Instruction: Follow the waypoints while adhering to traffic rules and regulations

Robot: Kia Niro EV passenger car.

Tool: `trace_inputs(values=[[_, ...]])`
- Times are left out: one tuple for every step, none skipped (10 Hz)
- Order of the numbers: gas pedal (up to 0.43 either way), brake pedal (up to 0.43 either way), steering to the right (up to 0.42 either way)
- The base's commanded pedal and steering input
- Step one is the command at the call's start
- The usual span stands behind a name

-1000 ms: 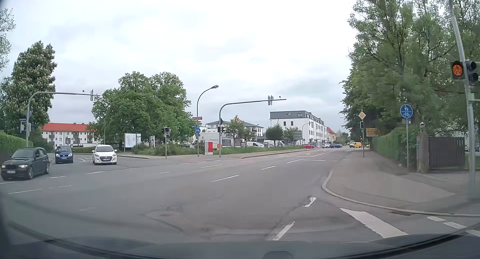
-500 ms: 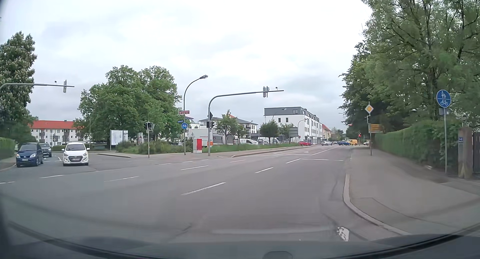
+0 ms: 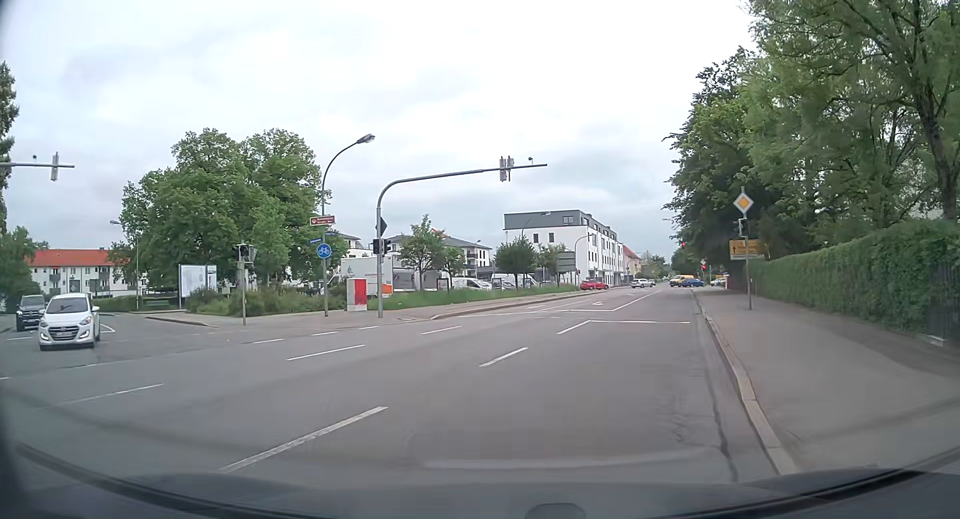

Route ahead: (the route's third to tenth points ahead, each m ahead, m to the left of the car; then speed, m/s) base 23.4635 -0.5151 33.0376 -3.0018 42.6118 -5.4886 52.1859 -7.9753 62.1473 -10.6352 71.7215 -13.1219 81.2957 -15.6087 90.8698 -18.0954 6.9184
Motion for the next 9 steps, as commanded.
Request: trace_inputs(values=[[0.059, 0.000, 0.074], [0.067, 0.000, 0.080], [0.079, 0.000, 0.085], [0.079, 0.000, 0.088], [0.079, 0.000, 0.093], [0.079, 0.000, 0.102], [0.079, 0.000, 0.107], [0.000, 0.000, 0.106], [0.000, 0.000, 0.103]])
